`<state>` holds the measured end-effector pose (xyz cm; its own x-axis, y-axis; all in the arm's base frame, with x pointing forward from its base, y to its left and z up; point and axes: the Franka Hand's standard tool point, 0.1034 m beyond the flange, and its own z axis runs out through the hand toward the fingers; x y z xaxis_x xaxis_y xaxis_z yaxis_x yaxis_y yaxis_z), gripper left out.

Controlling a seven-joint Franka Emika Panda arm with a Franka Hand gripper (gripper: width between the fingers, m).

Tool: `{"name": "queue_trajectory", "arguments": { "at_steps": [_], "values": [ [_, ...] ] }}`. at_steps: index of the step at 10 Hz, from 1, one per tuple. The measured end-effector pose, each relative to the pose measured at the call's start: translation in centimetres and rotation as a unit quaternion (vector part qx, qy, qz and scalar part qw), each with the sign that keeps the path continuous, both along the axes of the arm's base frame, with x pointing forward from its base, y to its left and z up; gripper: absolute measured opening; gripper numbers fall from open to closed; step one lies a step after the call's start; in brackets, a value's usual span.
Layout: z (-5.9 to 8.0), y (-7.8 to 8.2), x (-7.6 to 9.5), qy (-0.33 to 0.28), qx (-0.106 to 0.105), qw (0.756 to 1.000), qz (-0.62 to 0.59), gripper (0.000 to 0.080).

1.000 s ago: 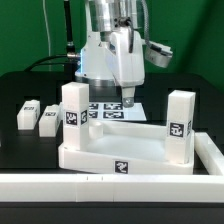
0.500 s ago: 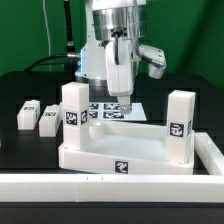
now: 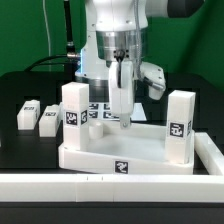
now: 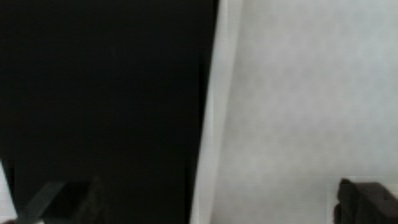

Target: Assemble desk

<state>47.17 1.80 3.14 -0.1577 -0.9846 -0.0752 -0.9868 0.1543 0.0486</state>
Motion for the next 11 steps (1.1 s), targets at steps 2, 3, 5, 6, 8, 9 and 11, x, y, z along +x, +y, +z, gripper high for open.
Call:
{"name": "queue_trajectory", "arguments": {
  "at_steps": [2, 3, 5, 6, 8, 9, 11],
  "values": [
    [-1.2, -0.2, -0.2, 0.011, -0.004, 1.000, 0.002, 0.0648],
    [-1.8, -0.3, -0.3, 0.015, -0.007, 1.000, 0.003, 0.0648],
    [-2.0, -0.1, -0.4, 0.017, -0.008, 1.000, 0.006, 0.0535],
    [-2.0, 0.0, -0.4, 0.017, -0.008, 1.000, 0.006, 0.0400],
    [-2.0, 0.0, -0.4, 0.017, -0.008, 1.000, 0.008, 0.0216],
    [-2.0, -0.1, -0.3, 0.015, -0.009, 1.000, 0.007, 0.0089],
    [-2.0, -0.2, -0.2, 0.012, -0.010, 1.000, 0.008, 0.0075]
  ]
}}
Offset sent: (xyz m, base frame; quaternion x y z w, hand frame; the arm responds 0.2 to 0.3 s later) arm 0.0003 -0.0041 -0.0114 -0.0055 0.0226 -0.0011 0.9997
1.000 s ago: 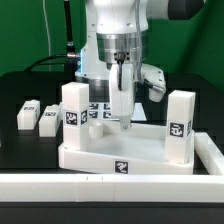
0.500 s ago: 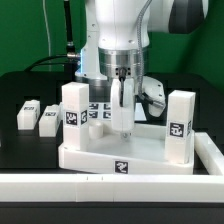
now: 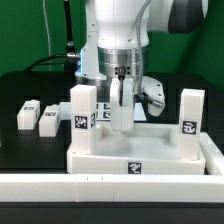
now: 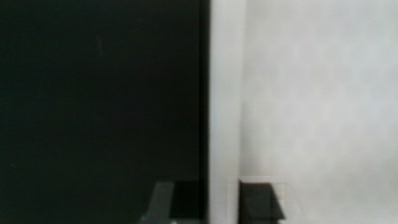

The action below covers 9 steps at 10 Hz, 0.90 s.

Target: Assemble desk

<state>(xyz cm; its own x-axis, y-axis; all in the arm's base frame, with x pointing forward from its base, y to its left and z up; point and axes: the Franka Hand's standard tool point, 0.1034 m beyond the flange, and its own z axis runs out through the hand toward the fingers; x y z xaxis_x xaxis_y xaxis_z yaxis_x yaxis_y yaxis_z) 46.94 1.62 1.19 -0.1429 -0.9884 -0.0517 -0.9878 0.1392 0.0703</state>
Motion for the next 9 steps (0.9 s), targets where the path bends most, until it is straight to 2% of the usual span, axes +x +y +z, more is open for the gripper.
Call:
{"name": "queue_trajectory", "arguments": {
  "at_steps": [9],
  "values": [
    [0.00, 0.00, 0.00, 0.000, 0.000, 1.000, 0.001, 0.0074]
  ]
}}
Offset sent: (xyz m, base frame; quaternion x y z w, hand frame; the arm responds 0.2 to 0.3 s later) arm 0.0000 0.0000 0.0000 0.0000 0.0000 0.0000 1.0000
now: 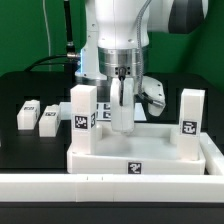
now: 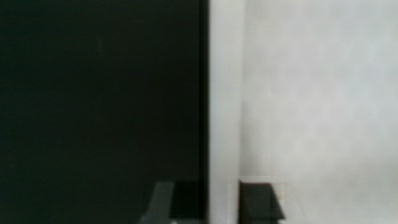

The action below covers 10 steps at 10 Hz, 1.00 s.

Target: Assemble desk

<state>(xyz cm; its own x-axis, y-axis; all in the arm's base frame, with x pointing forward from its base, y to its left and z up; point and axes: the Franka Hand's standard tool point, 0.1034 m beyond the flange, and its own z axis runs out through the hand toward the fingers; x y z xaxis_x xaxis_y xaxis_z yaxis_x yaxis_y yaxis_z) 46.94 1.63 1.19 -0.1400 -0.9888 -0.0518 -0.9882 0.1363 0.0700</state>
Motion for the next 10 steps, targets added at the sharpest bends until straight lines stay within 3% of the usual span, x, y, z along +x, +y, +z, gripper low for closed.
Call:
{"name": "queue_trajectory", "arguments": {
  "at_steps": [4, 6, 10],
  "values": [
    [0.1, -0.5, 0.2, -0.009, 0.003, 0.996, 0.089, 0.0074],
    [0.5, -2.7, 0.7, -0.019, 0.004, 0.983, 0.183, 0.0075],
    [0.7, -4.3, 1.0, -0.030, 0.000, 0.959, 0.283, 0.0073]
  ]
}}
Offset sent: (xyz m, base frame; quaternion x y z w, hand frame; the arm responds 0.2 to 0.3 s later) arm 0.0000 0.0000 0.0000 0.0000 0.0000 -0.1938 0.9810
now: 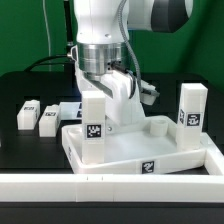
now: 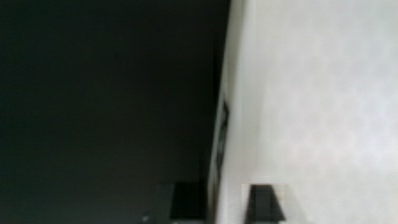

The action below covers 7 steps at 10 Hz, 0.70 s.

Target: Assemble desk

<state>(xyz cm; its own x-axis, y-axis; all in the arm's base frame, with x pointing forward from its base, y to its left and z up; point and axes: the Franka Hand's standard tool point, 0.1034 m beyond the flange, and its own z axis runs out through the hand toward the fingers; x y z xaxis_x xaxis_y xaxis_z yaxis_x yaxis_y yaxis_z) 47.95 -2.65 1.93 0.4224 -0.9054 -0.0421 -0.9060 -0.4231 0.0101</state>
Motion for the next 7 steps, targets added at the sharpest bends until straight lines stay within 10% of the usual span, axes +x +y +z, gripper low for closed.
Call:
{"name": "queue_trajectory", "arguments": {
  "at_steps": [7],
  "values": [
    [0.1, -2.1, 0.0, -0.010, -0.006, 0.977, 0.212, 0.0072]
  ]
}}
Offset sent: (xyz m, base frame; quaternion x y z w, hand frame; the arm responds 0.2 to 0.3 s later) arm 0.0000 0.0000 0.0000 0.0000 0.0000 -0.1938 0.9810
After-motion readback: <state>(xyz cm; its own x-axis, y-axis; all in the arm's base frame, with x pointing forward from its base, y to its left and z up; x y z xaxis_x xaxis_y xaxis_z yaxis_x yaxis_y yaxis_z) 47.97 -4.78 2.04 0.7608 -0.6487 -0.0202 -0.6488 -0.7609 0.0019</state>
